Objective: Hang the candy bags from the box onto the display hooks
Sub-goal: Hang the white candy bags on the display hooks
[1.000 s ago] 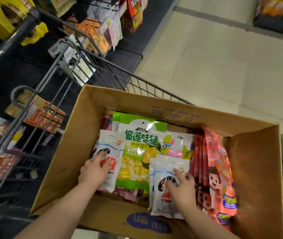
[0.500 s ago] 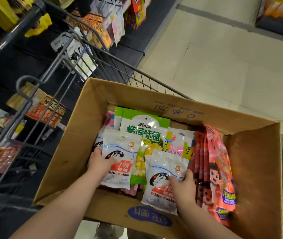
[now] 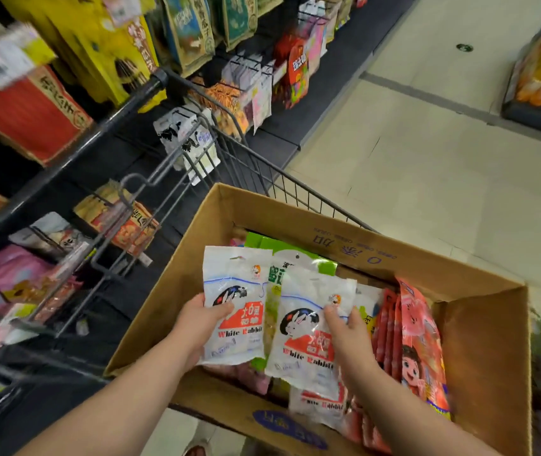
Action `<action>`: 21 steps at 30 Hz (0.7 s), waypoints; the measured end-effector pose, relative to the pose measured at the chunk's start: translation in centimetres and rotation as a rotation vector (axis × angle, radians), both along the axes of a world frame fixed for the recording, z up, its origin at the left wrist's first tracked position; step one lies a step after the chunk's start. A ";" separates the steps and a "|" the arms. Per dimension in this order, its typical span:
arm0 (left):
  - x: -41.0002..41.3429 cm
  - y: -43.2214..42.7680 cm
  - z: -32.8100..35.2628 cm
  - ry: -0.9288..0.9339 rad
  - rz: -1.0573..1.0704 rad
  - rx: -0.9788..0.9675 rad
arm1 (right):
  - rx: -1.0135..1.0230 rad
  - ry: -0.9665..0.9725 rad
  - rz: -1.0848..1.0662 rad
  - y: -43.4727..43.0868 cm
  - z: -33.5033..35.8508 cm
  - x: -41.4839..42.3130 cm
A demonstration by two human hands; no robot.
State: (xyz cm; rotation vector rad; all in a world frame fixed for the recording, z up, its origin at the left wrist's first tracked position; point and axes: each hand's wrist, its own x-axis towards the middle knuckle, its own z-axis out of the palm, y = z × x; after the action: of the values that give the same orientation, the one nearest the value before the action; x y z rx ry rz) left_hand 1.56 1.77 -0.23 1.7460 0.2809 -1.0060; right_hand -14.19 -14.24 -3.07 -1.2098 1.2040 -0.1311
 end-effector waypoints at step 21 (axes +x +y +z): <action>-1.6 21.9 16.7 -0.375 0.734 -0.249 | -0.256 -0.438 0.689 15.5 18.7 15.2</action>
State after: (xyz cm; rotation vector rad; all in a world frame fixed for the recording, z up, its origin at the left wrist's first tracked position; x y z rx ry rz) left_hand -0.06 23.69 16.46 1.3937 0.4833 -0.1685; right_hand 1.01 1.21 15.59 -1.6546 0.3582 -0.0290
